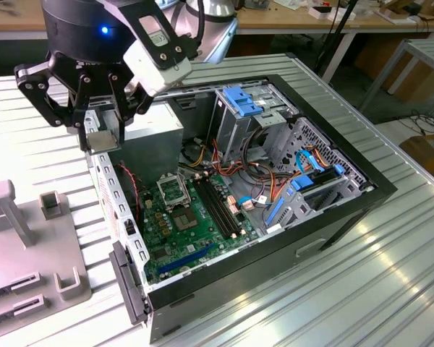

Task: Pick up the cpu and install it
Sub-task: 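Pick up the cpu and move it towards the insertion slot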

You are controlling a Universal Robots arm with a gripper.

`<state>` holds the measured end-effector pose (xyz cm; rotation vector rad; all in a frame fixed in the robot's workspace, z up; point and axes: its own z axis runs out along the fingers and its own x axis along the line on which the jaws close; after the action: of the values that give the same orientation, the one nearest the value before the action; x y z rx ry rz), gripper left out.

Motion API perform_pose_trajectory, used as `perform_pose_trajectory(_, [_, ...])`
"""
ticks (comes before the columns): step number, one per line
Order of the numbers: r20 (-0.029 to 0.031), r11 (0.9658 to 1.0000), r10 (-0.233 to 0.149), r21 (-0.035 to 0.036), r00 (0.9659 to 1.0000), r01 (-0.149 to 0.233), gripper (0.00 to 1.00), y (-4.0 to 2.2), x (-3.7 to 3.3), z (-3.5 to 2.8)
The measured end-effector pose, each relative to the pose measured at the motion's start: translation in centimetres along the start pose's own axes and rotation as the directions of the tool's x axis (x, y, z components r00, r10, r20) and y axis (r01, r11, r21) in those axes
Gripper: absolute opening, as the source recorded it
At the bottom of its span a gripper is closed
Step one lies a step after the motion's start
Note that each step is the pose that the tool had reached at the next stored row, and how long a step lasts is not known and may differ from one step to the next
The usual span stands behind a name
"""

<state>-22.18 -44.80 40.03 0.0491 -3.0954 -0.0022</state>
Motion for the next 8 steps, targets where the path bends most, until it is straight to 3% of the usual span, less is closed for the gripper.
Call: perform_pose_trajectory(8, [0.0,1.0,0.0,0.0001,1.0,0.0,0.47,-0.03,-0.88,-0.02])
